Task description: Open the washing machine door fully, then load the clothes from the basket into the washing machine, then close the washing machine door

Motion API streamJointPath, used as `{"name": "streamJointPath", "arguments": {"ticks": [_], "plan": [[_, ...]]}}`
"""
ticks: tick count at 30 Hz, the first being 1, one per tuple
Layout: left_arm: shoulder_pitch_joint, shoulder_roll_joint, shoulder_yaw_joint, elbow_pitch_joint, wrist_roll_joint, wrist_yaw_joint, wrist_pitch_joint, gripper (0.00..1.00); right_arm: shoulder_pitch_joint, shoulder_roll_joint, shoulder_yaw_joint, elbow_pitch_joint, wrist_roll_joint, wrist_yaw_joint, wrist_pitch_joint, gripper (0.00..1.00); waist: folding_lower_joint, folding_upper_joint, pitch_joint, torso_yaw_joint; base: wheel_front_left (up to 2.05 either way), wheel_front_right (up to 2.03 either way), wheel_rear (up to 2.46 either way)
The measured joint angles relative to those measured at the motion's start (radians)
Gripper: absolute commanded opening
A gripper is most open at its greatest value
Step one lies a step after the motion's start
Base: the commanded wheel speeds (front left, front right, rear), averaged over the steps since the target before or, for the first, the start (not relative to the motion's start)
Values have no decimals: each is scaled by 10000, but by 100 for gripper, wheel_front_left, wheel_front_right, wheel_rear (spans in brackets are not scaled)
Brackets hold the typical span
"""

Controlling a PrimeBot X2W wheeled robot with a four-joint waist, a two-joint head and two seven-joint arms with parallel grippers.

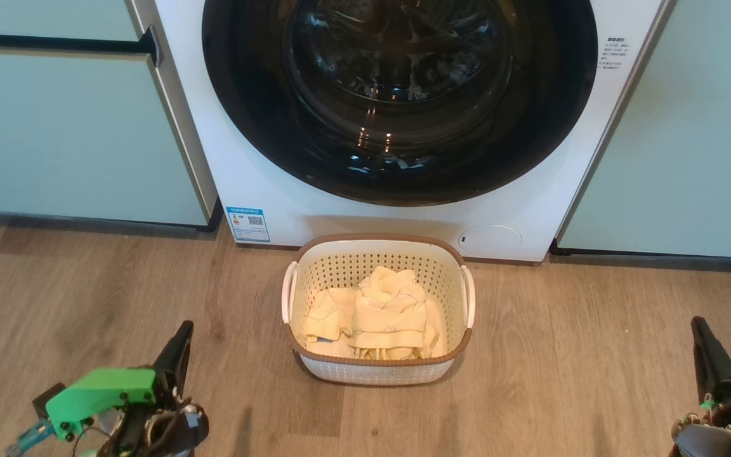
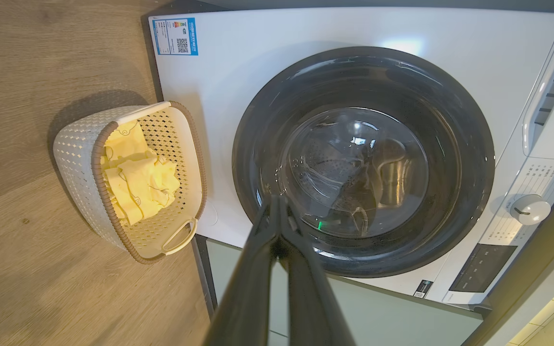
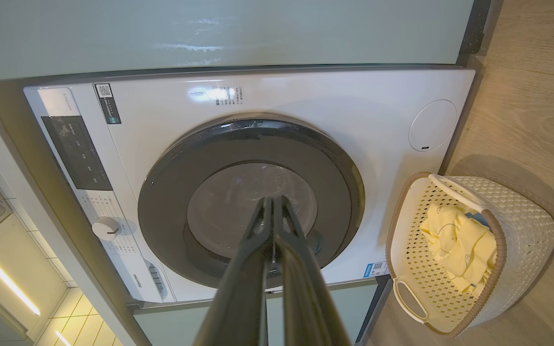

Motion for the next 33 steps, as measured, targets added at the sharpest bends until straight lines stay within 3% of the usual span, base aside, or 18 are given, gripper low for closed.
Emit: {"name": "streamJointPath", "arguments": {"ticks": [24, 25, 33], "plan": [[5, -6, -6, 73, -6, 6, -4, 0, 16, 8, 6, 63, 4, 2, 0, 0, 0, 0, 0, 0, 0, 0, 0], [32, -21, -15, 213, -8, 10, -4, 100, 72, 46, 21, 180, 4, 2, 0, 100, 0, 0, 0, 0, 0, 0, 0], [480, -111, -190, 570, -13, 15, -52, 100, 587, 184, 56, 566, 2, 0, -6, 100, 0, 0, 0, 0, 0, 0, 0]]}}
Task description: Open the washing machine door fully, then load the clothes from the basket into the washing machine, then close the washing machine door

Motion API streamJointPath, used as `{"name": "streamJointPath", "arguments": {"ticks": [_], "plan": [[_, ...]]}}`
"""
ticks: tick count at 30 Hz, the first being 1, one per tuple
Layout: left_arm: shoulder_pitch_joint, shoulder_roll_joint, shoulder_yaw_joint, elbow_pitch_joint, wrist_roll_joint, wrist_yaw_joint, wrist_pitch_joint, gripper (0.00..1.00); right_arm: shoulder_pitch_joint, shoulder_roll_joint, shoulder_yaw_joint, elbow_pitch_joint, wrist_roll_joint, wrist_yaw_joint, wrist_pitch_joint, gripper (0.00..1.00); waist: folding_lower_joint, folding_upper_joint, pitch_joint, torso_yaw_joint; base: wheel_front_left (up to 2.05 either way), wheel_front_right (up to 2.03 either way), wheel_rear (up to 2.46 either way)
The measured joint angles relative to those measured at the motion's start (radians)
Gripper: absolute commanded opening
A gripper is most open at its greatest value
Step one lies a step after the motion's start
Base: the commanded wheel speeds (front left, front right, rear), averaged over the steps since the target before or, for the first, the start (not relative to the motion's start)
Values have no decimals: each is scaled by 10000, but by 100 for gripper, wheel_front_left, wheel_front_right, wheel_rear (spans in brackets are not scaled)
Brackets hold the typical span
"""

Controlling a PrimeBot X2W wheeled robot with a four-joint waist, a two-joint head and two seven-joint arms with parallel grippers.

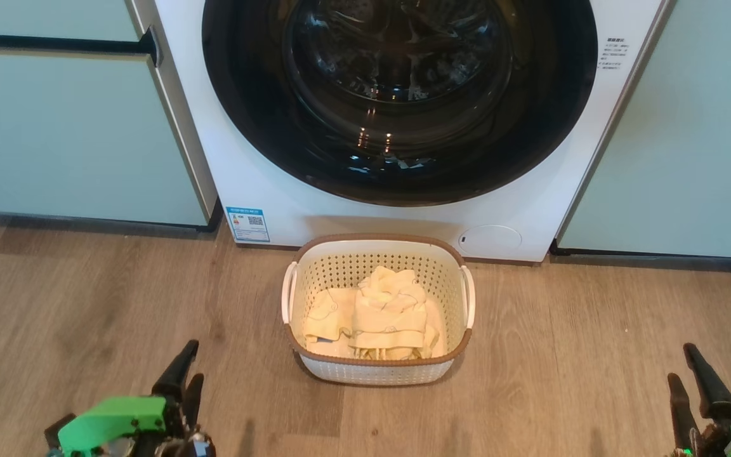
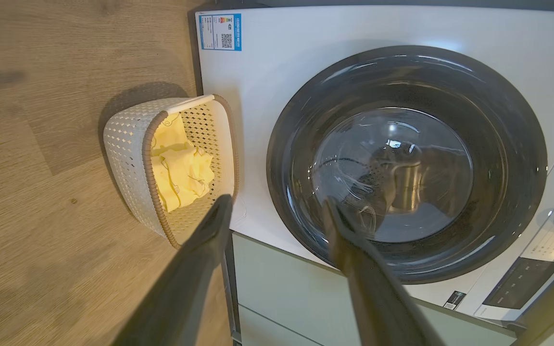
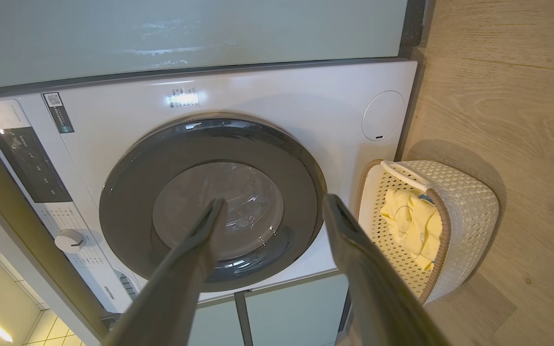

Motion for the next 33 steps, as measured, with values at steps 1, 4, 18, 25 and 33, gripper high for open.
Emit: {"name": "streamJointPath", "arguments": {"ticks": [1, 4, 18, 25, 33], "plan": [[-34, 0, -13, -17, 2, 0, -54, 100, -7, 0, 0, -27, 0, 0, -12, 100, 0, 0, 0, 0, 0, 0, 0], [-68, 0, -52, -81, 2, 0, -132, 100, -9, 0, 0, -46, 0, 0, -15, 100, 0, 0, 0, 0, 0, 0, 0], [-126, 35, -433, -324, 456, 0, -579, 100, -35, -61, 2, -238, -541, 0, -274, 100, 0, 0, -1, 4, 0, 0, 0], [-314, 82, -667, -341, 1310, 10, -767, 100, -167, -159, 52, -268, -1294, 0, -560, 100, 0, 0, 3, 15, 0, 0, 0], [-332, 90, -698, -437, 3016, 173, -1020, 100, -171, -351, 82, -263, -2573, 0, -909, 100, 0, 0, 17, 21, 0, 0, 0]]}}
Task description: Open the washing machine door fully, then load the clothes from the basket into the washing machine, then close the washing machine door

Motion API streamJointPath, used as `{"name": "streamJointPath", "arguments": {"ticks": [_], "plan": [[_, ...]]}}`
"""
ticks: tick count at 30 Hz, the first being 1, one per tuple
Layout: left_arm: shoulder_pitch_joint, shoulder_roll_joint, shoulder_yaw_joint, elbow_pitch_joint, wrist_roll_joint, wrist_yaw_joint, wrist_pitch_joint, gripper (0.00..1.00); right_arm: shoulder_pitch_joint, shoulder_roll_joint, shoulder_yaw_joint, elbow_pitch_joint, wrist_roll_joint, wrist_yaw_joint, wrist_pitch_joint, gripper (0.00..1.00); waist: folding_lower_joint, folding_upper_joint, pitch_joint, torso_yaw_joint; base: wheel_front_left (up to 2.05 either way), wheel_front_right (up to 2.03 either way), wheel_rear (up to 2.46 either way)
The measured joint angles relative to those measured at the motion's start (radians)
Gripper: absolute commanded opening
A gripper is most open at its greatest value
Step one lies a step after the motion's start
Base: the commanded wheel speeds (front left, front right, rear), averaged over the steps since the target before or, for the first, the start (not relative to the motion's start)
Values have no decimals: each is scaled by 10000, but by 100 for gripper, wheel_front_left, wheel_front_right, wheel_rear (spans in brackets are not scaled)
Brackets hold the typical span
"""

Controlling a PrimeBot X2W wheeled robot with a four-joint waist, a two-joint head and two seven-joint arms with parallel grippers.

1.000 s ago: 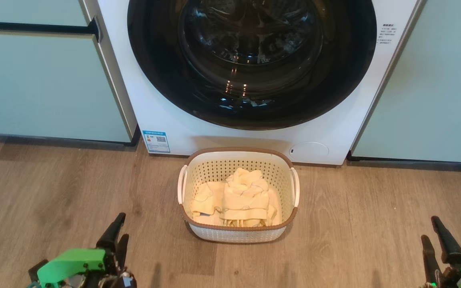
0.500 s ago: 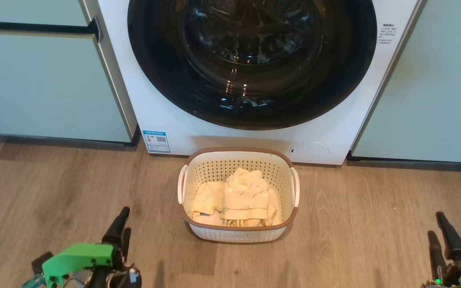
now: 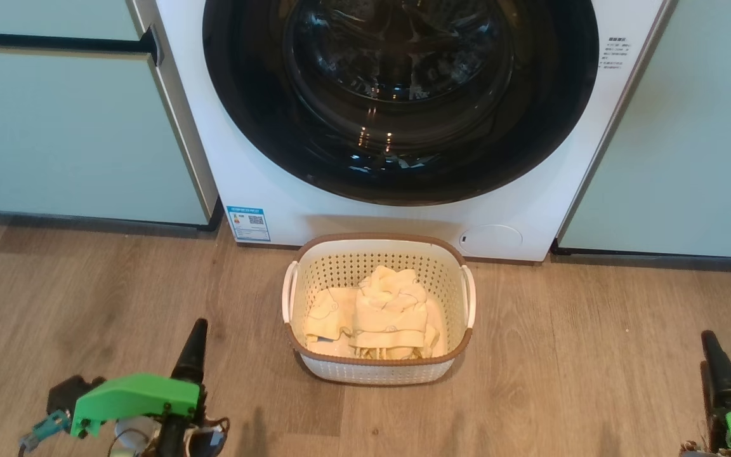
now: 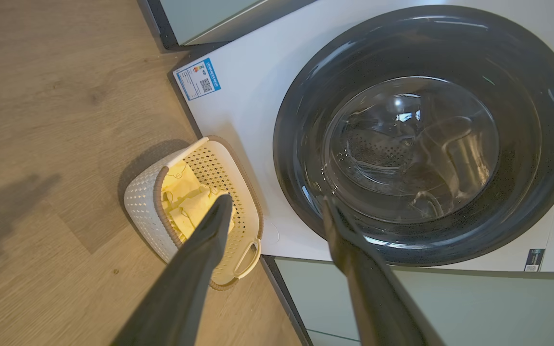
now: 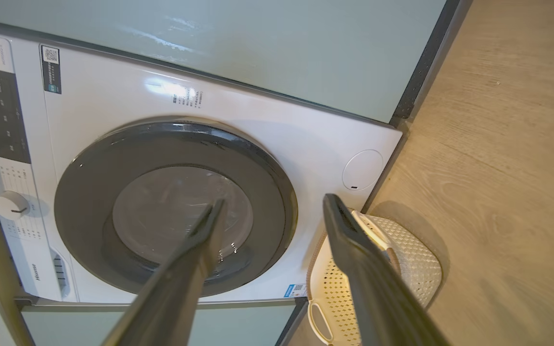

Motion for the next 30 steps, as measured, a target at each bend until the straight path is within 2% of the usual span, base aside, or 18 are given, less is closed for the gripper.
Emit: {"name": "streamJointPath", "arguments": {"ticks": [15, 30], "plan": [[-165, 82, -616, -73, 3018, 330, -439, 100, -195, -117, -86, -113, -3670, 0, -531, 100, 0, 0, 14, 22, 0, 0, 0], [-307, 111, -1003, -161, 5012, 364, -865, 100, -195, -121, -17, -305, -5877, 0, -924, 100, 0, 0, 14, 33, 0, 0, 0]]}}
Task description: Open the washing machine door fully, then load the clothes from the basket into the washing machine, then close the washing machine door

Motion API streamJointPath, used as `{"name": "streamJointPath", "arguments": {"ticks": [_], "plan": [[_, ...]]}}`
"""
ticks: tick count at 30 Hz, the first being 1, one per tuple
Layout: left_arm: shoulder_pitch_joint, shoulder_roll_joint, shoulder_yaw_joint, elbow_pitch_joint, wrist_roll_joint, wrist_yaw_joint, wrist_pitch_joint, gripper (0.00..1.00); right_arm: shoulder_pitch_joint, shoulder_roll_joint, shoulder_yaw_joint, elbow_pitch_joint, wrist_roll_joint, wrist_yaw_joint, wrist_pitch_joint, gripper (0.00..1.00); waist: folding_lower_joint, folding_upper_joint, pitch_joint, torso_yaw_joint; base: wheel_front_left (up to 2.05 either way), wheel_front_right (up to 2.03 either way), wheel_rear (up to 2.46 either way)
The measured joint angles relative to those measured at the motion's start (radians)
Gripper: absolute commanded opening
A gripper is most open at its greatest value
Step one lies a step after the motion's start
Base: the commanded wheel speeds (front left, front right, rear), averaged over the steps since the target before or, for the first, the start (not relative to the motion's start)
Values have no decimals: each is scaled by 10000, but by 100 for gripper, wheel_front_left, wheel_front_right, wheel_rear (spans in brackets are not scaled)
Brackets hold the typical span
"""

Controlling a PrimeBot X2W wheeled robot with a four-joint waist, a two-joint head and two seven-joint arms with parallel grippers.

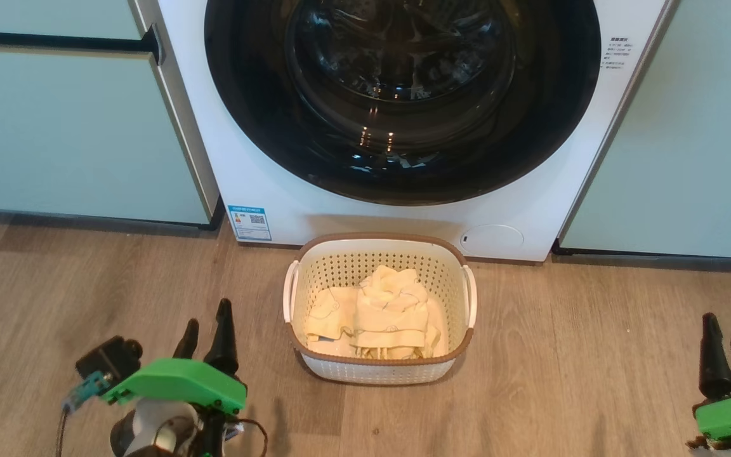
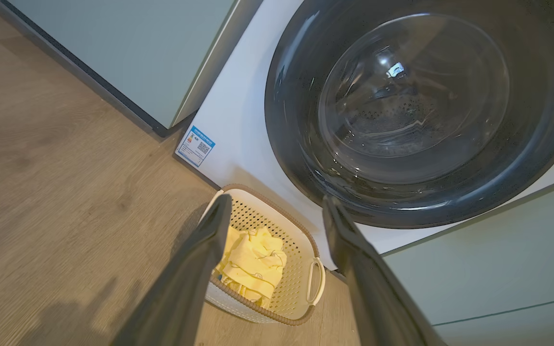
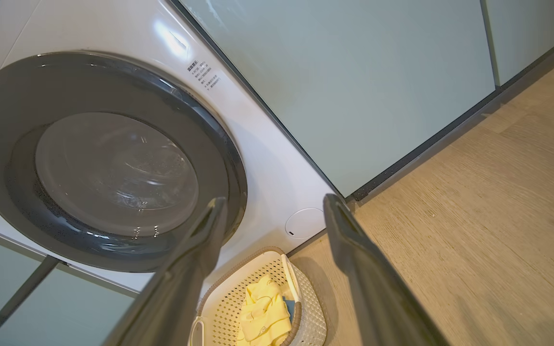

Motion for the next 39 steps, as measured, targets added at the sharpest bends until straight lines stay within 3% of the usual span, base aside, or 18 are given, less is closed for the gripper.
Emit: {"name": "streamJointPath", "arguments": {"ticks": [39], "plan": [[-535, 4, -965, 0, 4594, 0, -1120, 100, -223, -240, 125, -372, -4817, 0, -658, 100, 0, 0, 145, 43, 0, 0, 0]]}}
